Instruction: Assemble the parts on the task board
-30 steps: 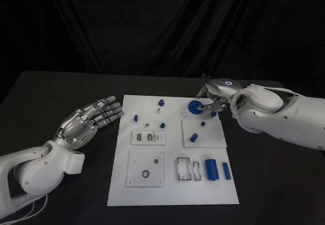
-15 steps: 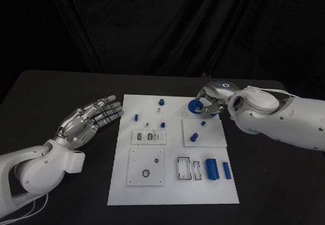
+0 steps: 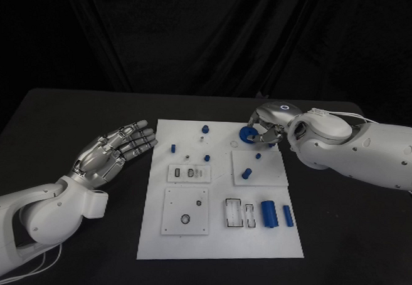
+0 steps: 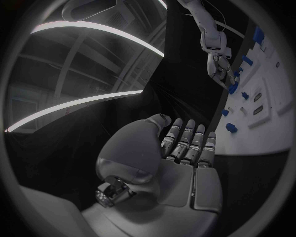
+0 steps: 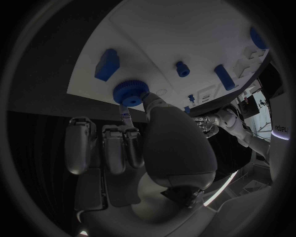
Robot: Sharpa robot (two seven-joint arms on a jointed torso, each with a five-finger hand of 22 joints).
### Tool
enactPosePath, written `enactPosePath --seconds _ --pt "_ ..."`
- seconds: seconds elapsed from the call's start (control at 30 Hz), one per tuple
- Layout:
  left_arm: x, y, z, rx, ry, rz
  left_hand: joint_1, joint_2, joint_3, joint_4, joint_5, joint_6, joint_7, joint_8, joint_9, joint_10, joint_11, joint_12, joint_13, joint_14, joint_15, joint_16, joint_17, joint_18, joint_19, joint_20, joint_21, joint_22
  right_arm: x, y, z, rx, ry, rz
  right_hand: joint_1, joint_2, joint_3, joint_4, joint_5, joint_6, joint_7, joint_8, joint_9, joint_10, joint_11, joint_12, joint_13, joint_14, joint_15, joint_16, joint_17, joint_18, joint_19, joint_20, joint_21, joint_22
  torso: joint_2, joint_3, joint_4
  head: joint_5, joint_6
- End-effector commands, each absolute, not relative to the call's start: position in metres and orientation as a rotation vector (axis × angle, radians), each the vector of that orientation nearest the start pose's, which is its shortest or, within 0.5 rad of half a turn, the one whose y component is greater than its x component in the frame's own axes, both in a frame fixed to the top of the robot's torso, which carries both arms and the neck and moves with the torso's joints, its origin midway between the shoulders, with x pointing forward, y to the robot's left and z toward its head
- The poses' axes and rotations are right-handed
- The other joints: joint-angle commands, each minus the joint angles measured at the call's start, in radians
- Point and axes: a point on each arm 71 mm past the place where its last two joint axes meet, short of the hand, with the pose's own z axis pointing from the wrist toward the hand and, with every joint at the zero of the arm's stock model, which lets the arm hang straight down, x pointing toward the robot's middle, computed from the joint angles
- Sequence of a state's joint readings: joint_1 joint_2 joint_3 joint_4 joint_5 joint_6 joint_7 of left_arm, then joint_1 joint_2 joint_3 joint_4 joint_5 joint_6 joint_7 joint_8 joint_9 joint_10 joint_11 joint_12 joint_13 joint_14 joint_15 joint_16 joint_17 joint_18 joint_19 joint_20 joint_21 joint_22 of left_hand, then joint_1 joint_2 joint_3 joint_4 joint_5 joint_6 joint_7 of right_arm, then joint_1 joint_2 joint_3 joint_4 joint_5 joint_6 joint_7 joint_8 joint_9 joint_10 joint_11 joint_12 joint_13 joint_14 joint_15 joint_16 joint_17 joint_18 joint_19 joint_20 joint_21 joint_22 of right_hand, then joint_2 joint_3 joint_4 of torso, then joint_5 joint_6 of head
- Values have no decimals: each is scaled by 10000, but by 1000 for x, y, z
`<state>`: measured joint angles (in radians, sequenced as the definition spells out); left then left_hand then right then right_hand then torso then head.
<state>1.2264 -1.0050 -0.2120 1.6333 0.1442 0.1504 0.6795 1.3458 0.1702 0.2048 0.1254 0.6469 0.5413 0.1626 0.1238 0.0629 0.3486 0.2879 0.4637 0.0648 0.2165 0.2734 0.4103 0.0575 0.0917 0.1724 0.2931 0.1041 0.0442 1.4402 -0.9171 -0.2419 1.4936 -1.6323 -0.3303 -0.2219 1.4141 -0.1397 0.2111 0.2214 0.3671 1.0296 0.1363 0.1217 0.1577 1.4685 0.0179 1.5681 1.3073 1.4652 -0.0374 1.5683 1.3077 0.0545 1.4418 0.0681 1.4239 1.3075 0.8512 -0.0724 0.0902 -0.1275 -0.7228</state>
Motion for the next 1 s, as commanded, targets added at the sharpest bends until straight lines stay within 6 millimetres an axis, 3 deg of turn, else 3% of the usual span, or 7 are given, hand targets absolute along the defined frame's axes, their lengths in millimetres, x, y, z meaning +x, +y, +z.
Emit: enactPosePath --seconds 0.03,0.13,0.27,0.53,0.7,1.0 --pt "437 245 -191 -11018 12510 -21068 -89 26 56 24 -34 23 372 40 12 17 38 36 12 -9 62 55 9 -98 2 0 23 -16 504 -259 -148 -3128 16056 2617 303 166 228 -447 660 791 -574 873 898 1022 -92 27 2635 1056 -99 25 2631 -29 -42 -46 -44 1292 -3 -9 0 24 -6" --pt "437 245 -191 -11026 12524 -21064 -105 22 82 26 -40 14 383 38 10 17 42 39 12 -9 68 71 10 -105 3 -2 24 -17 504 -259 -148 -3131 16020 2665 259 193 253 -587 1000 695 -588 1085 1190 1022 -97 27 2635 1056 -116 25 2631 -35 -26 -53 -44 1313 3 -8 8 42 11" --pt "437 246 -191 -11033 12532 -21057 -105 22 82 26 -40 14 383 38 10 17 42 39 12 -9 68 71 10 -105 3 -2 24 -17 501 -258 -147 -3120 15929 2781 231 196 257 -650 1027 640 -607 1198 1347 1022 -108 27 2635 1056 -126 25 2631 -40 -10 -59 -35 1332 3 -6 15 44 37" --pt "436 247 -191 -11051 12540 -21032 -115 21 99 29 -44 19 389 38 11 17 45 42 12 4 73 101 13 -109 10 -2 29 -15 491 -248 -136 -3146 15510 3256 21 200 236 -676 630 367 -637 1472 1808 1022 -137 27 2635 1056 -155 25 2631 -52 38 -83 -17 1384 0 -3 -17 102 91" --pt "436 248 -191 -11060 12540 -21013 -119 21 106 29 -45 25 390 40 12 19 46 43 12 8 74 110 14 -111 19 -1 34 -13 485 -232 -123 -3358 15164 3704 -19 188 230 -665 540 326 -645 1512 1884 1022 -145 27 2635 1056 -161 25 2631 -61 66 -90 7 1410 -5 -8 -34 141 103" --pt "436 245 -191 -11055 12599 -21056 -119 21 106 29 -45 25 390 40 12 19 46 43 12 8 74 110 14 -111 19 -1 34 -13 482 -187 -113 -4222 14890 4635 -73 193 237 -640 371 245 -654 1566 2007 1022 -157 27 2635 1056 -174 25 2631 -74 110 -102 44 1452 -12 -17 -15 62 109"
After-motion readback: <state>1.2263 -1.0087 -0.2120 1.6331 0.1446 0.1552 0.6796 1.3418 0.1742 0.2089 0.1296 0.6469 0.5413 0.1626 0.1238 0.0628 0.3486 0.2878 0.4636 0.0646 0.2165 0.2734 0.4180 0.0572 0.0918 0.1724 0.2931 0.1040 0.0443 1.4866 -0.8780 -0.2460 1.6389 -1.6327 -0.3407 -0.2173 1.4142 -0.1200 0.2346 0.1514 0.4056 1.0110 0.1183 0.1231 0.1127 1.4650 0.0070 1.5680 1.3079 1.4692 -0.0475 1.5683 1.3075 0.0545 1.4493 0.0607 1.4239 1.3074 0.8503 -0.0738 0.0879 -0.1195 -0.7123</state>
